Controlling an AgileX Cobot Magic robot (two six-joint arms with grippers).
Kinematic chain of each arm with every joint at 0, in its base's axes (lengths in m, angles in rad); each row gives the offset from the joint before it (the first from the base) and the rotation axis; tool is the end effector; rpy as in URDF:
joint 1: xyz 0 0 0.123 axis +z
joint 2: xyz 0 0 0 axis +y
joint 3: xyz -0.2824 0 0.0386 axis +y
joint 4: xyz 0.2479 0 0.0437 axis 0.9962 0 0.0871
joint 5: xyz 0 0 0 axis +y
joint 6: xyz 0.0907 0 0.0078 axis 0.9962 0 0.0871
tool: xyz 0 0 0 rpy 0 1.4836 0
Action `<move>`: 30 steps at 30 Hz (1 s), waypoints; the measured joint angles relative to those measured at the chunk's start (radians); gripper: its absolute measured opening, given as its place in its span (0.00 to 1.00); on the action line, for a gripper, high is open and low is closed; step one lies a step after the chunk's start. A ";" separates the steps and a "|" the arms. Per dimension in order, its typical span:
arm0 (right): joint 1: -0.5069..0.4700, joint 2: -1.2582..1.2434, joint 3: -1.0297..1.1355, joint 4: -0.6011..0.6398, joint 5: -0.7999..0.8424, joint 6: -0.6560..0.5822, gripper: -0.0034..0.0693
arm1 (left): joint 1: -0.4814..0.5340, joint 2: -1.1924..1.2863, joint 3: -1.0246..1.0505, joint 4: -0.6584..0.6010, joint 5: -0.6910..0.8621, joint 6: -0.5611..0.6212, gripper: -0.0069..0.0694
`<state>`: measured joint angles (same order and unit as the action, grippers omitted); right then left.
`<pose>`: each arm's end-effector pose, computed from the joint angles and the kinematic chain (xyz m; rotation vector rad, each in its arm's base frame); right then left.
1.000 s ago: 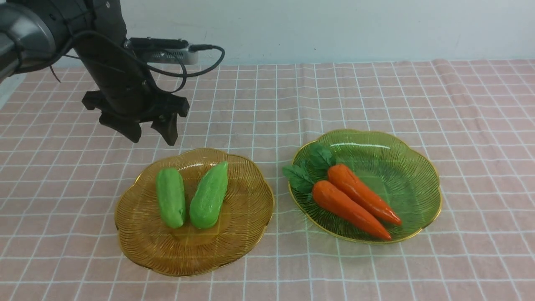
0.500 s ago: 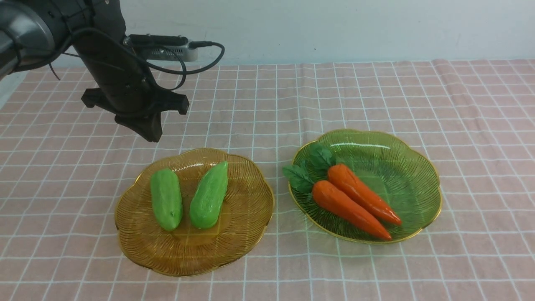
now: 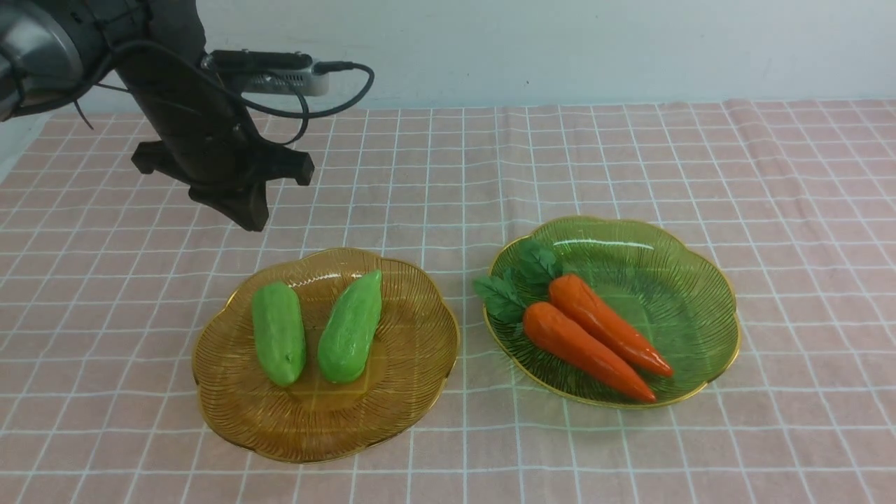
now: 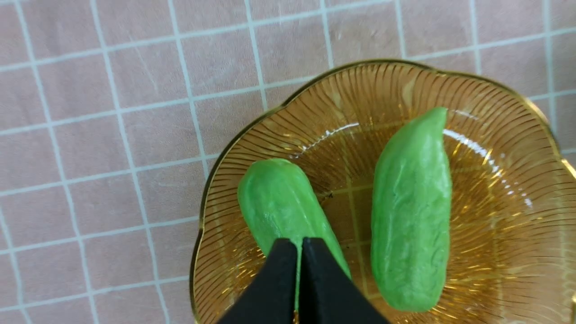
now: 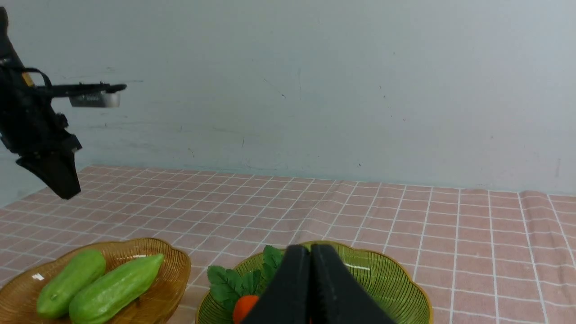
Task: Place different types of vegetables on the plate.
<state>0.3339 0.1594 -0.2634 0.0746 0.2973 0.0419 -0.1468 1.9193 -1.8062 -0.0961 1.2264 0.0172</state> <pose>0.0559 0.0215 0.2654 -0.2024 1.6763 0.3548 0.4067 -0.0685 0.3046 0.2062 2.8180 -0.1644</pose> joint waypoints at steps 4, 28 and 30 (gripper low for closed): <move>0.000 -0.002 0.019 0.000 0.007 0.000 0.03 | 0.000 -0.062 0.000 0.000 0.003 0.000 0.09; -0.249 -0.169 0.287 -0.123 0.100 0.000 0.03 | -0.001 -0.606 0.439 0.031 0.020 0.055 0.09; -0.249 -0.169 0.287 -0.123 0.096 0.000 0.03 | -0.001 -0.675 0.531 0.042 0.019 0.054 0.09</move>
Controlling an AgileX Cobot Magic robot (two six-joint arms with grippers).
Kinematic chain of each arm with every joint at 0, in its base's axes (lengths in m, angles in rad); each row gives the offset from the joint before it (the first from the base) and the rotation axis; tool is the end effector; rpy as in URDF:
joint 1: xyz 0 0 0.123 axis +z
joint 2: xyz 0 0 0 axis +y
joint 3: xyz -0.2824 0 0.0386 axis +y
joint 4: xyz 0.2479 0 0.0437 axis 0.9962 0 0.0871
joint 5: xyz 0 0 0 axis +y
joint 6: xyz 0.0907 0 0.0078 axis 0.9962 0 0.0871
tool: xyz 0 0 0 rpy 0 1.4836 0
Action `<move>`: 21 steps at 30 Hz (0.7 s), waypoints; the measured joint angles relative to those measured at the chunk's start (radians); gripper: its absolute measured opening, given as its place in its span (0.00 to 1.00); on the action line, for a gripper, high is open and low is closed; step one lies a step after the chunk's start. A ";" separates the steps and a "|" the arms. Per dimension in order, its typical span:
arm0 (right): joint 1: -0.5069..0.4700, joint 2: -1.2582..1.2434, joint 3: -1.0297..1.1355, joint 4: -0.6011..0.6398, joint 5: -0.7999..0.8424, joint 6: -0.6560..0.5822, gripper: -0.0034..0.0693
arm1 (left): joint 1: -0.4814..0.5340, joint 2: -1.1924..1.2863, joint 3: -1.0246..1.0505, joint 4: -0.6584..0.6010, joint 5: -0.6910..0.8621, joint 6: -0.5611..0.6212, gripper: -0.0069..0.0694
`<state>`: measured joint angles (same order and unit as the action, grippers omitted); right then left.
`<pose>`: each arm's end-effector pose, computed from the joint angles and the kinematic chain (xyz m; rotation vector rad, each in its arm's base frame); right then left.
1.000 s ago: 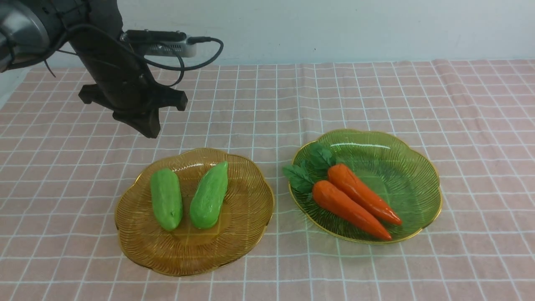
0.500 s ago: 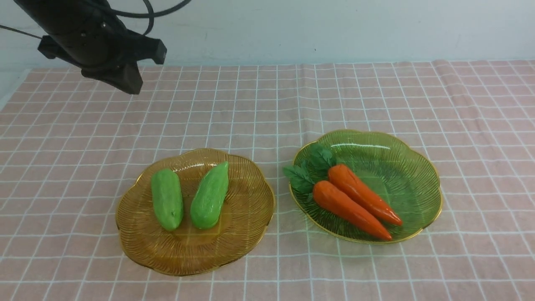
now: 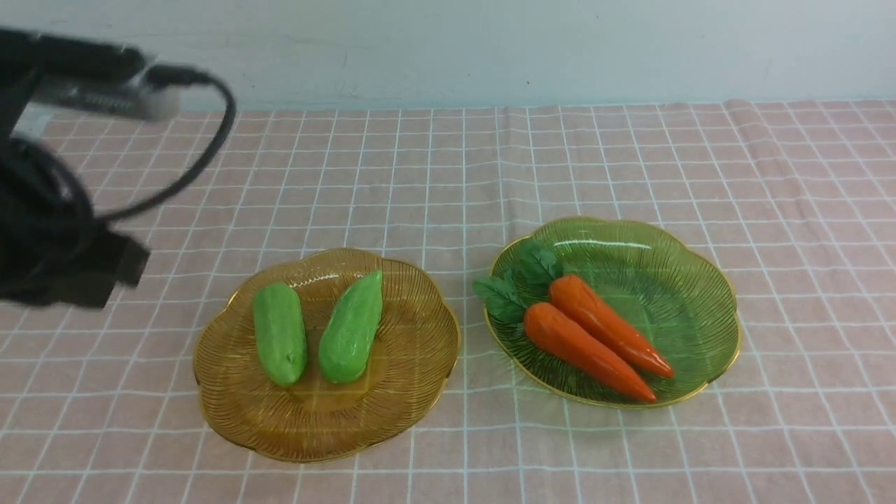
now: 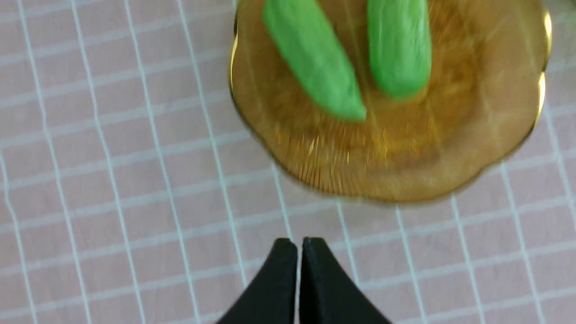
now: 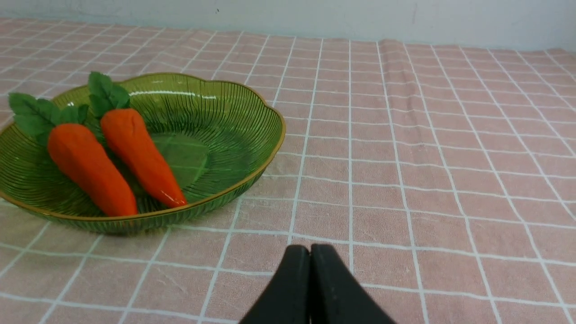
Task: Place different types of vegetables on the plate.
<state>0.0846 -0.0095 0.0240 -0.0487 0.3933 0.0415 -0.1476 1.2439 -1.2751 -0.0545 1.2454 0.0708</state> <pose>0.0521 0.0027 0.1702 -0.0705 1.8898 0.0377 0.2280 -0.0387 0.3721 0.2864 2.6834 -0.0983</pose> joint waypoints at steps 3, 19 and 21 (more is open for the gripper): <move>0.000 0.000 0.001 0.000 -0.004 -0.001 0.03 | 0.000 -0.159 0.159 0.006 -0.046 -0.008 0.09; 0.000 0.000 0.001 0.000 -0.004 -0.002 0.03 | 0.000 -0.791 1.081 -0.274 -1.063 -0.019 0.09; 0.000 0.000 0.001 0.000 -0.004 -0.002 0.03 | 0.000 -0.808 1.128 -0.288 -1.155 -0.019 0.09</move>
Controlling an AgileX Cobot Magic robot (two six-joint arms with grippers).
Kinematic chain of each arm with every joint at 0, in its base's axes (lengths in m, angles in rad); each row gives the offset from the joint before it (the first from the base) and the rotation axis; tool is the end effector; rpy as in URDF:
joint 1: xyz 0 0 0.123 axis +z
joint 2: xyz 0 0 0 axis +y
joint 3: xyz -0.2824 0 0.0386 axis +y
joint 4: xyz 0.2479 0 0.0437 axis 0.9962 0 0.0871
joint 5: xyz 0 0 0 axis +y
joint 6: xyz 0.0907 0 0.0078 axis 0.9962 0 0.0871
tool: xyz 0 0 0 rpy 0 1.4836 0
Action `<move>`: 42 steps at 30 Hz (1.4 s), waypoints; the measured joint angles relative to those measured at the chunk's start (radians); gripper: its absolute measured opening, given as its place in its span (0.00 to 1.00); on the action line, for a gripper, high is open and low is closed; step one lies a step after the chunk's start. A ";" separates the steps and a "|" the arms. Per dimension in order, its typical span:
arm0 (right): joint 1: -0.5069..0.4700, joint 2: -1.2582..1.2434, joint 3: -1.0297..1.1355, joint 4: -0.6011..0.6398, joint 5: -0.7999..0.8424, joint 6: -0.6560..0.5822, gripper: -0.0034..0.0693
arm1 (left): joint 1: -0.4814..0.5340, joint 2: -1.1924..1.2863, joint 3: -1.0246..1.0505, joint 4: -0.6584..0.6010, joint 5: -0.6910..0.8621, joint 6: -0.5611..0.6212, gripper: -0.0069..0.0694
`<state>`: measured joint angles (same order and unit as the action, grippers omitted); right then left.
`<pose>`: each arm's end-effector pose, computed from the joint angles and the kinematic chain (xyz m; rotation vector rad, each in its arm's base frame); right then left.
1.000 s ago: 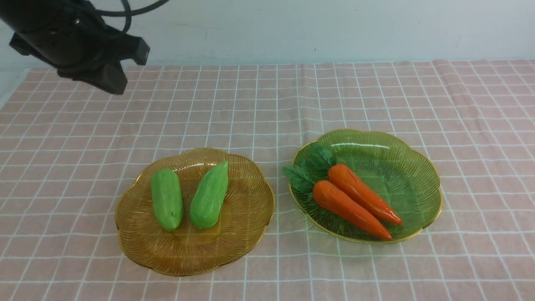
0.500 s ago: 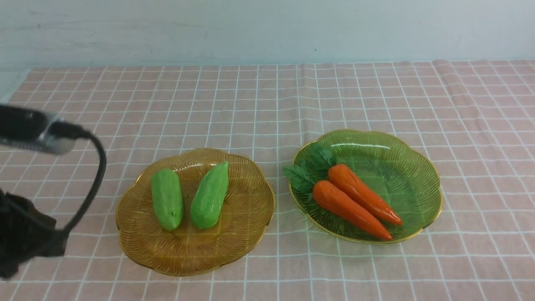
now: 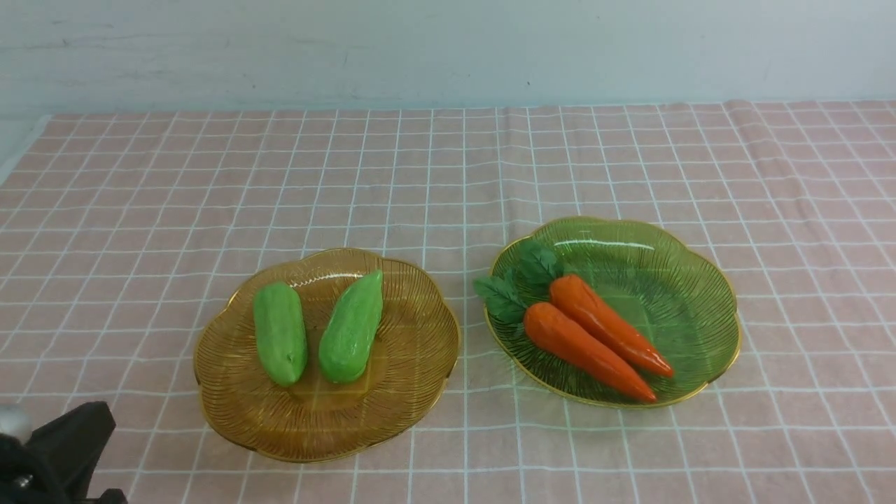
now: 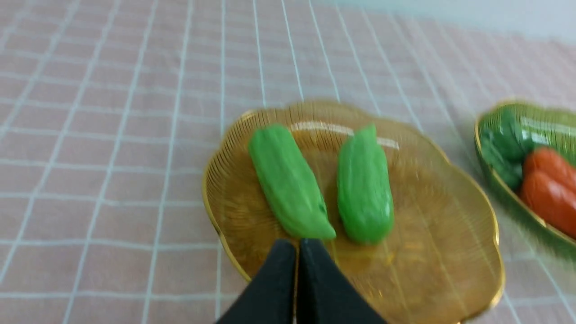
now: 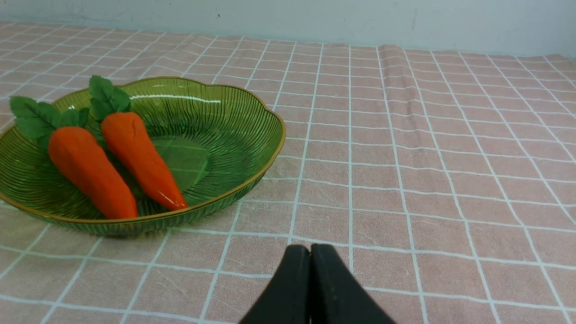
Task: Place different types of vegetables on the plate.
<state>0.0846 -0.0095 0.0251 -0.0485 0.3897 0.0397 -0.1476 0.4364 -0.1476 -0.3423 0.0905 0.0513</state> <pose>0.0522 0.0027 0.1702 -0.0722 1.8872 0.0369 0.0962 -0.0171 0.2228 -0.1116 1.8673 -0.3310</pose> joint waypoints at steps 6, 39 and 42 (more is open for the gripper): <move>0.000 0.000 0.000 0.000 0.000 0.000 0.03 | 0.000 -0.003 0.068 -0.009 -0.050 -0.001 0.09; 0.000 0.000 0.000 -0.002 0.000 0.000 0.03 | 0.141 -0.449 0.176 0.277 0.291 0.089 0.09; 0.000 0.000 0.000 -0.002 0.000 0.000 0.03 | 0.121 -0.449 0.176 0.276 0.293 0.086 0.09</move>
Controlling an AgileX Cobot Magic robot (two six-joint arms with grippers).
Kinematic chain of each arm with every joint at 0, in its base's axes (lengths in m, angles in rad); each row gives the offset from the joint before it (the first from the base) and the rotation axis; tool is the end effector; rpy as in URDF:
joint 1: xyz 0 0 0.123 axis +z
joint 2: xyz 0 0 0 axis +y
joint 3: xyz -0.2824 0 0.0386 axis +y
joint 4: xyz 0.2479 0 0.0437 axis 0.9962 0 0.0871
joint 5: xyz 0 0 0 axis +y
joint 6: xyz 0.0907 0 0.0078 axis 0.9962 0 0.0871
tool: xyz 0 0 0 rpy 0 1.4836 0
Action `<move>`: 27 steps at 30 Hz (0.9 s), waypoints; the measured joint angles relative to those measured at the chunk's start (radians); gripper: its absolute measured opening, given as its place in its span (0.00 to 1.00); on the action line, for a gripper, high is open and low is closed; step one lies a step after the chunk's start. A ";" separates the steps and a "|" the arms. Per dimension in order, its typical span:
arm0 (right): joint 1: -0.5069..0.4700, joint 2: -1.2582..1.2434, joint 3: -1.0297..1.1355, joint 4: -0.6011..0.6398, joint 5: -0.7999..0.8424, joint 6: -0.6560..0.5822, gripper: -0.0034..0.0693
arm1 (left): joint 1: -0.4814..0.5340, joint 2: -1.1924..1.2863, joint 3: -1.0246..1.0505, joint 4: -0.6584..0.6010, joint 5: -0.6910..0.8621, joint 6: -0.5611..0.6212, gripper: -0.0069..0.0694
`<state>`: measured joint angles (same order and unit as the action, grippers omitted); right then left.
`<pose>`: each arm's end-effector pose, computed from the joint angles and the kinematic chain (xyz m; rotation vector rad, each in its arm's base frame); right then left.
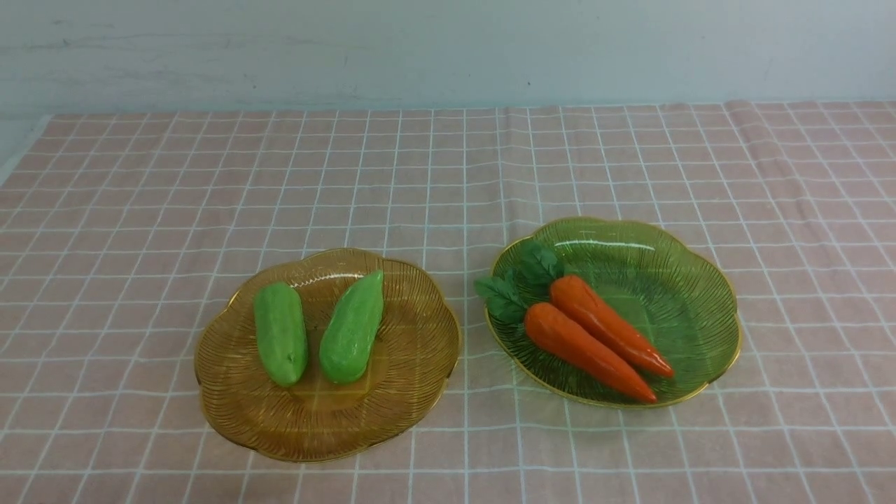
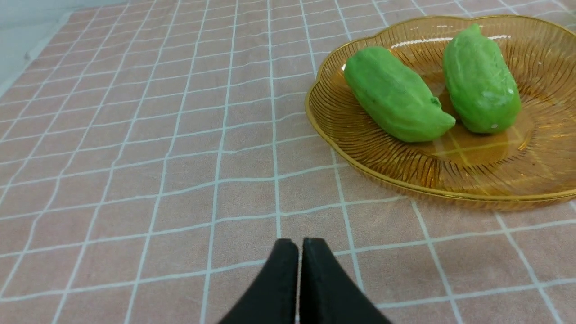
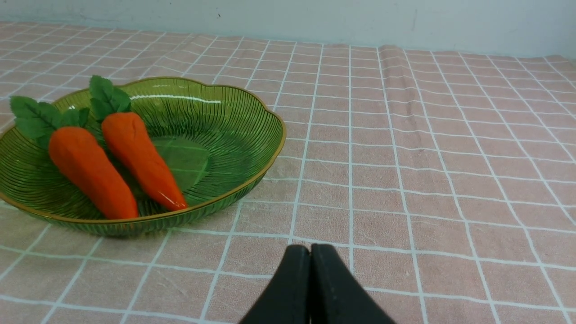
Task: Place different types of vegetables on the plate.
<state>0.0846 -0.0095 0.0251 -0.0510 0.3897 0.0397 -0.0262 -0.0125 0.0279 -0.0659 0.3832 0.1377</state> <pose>0.0522 0.0026 0.1702 -0.0737 1.8871 0.0344 0.0522 -0.0036 0.1700 0.1135 1.8779 0.0114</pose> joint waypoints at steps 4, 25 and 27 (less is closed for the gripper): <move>0.000 0.000 0.000 0.000 0.000 0.000 0.03 | -0.005 0.000 0.000 0.000 0.000 0.000 0.09; 0.000 0.000 0.000 0.000 0.000 0.000 0.03 | -0.075 0.000 0.000 0.000 0.000 0.000 0.09; 0.000 0.000 0.000 0.000 0.000 0.000 0.03 | -0.075 0.000 0.000 0.000 0.000 0.000 0.09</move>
<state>0.0846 -0.0095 0.0251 -0.0510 0.3897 0.0397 -0.1015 -0.0125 0.0279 -0.0659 0.3832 0.1377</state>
